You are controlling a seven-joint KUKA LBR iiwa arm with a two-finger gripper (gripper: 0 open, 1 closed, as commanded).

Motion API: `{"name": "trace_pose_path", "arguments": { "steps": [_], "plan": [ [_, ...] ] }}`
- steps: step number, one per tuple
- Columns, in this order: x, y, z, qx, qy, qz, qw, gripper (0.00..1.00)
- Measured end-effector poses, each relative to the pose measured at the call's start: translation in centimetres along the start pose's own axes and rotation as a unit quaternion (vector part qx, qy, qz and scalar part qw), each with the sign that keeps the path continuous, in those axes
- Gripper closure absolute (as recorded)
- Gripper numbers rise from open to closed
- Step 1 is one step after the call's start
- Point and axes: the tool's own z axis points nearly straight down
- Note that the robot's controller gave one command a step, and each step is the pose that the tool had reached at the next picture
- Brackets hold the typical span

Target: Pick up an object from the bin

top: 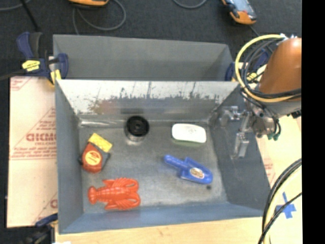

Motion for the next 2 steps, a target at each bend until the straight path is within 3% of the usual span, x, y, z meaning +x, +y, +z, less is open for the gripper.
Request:
{"name": "trace_pose_path", "arguments": {
  "steps": [1,2],
  "plan": [
    [0.2,2.4,4.8,0.001,-0.0035,-0.001,1.0,0.0],
    [1.5,3.6,9.0,-0.001,0.0012,-0.003,1.0,0.0]
  ]
}}
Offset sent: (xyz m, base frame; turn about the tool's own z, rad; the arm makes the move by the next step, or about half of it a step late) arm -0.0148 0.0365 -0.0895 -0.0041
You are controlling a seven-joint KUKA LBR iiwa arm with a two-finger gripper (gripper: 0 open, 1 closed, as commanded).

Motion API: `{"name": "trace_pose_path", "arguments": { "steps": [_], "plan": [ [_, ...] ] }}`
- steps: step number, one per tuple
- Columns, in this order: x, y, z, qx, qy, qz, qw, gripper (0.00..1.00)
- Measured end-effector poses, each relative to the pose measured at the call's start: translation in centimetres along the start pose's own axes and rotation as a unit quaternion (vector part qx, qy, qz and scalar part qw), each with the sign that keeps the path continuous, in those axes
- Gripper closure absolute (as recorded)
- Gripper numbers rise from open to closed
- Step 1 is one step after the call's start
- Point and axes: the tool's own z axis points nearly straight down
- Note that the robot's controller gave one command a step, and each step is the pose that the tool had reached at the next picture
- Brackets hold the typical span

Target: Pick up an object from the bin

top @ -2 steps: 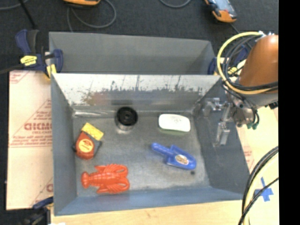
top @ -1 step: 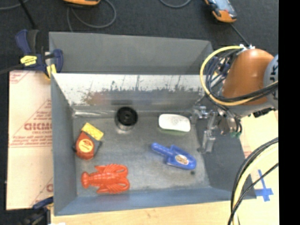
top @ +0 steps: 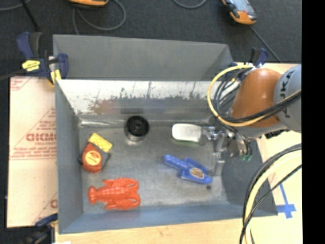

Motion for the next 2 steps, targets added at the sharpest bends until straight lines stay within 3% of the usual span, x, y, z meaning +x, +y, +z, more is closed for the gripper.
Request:
{"name": "trace_pose_path", "arguments": {
  "steps": [1,2],
  "plan": [
    [-0.8,1.8,2.4,0.0,-0.0025,0.017,0.9999,0.0],
    [3.9,3.5,3.7,0.0,-0.0022,0.022,0.9998,0.0]
  ]
}}
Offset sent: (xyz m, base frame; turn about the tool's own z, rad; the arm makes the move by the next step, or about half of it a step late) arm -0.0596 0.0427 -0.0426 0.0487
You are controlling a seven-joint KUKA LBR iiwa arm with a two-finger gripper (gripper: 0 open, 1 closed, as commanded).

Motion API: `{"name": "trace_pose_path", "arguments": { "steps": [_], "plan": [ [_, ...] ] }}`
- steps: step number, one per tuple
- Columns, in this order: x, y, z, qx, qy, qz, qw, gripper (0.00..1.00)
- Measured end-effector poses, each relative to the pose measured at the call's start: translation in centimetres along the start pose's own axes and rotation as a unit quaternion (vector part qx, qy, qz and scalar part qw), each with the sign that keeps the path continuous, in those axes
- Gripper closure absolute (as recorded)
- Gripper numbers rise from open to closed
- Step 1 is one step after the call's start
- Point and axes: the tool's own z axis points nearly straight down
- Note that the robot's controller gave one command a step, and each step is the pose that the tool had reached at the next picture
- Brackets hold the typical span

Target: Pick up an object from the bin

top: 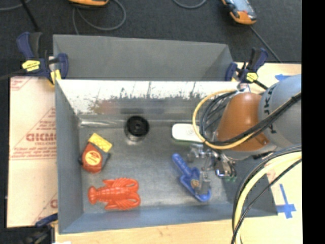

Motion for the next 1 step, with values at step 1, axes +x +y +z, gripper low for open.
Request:
{"name": "trace_pose_path", "arguments": {
  "steps": [1],
  "plan": [
    [2.39,0.28,0.1,0.0,0.0028,0.063,0.998,0.0]
  ]
}}
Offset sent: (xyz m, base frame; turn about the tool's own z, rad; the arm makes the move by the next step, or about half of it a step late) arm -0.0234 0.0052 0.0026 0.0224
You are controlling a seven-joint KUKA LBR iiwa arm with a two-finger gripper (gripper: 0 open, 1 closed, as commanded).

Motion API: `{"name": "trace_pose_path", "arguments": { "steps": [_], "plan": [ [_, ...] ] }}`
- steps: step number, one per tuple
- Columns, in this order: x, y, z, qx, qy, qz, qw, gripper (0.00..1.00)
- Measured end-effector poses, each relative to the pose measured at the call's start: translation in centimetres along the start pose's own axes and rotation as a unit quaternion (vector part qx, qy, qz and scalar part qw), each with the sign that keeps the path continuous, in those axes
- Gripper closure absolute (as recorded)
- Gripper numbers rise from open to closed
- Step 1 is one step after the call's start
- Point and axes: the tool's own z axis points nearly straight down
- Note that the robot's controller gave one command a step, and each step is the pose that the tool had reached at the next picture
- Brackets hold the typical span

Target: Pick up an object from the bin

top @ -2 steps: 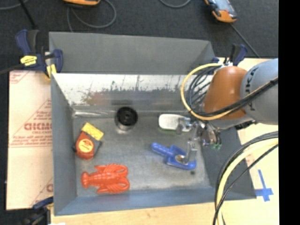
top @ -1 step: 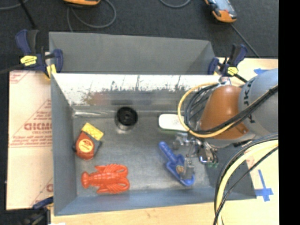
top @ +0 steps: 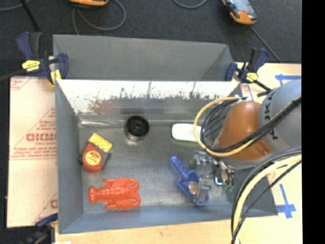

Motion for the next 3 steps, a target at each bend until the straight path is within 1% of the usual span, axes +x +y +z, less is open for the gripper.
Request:
{"name": "trace_pose_path", "arguments": {
  "steps": [1,2,3],
  "plan": [
    [-0.1,0.0,-0.4,0.001,-0.0021,-0.052,0.9986,1.0],
    [-0.1,0.0,-0.4,0.001,-0.0021,-0.052,0.9986,1.0],
    [0.5,0.6,-4.9,0.0,0.0025,-0.055,0.9985,1.0]
  ]
}}
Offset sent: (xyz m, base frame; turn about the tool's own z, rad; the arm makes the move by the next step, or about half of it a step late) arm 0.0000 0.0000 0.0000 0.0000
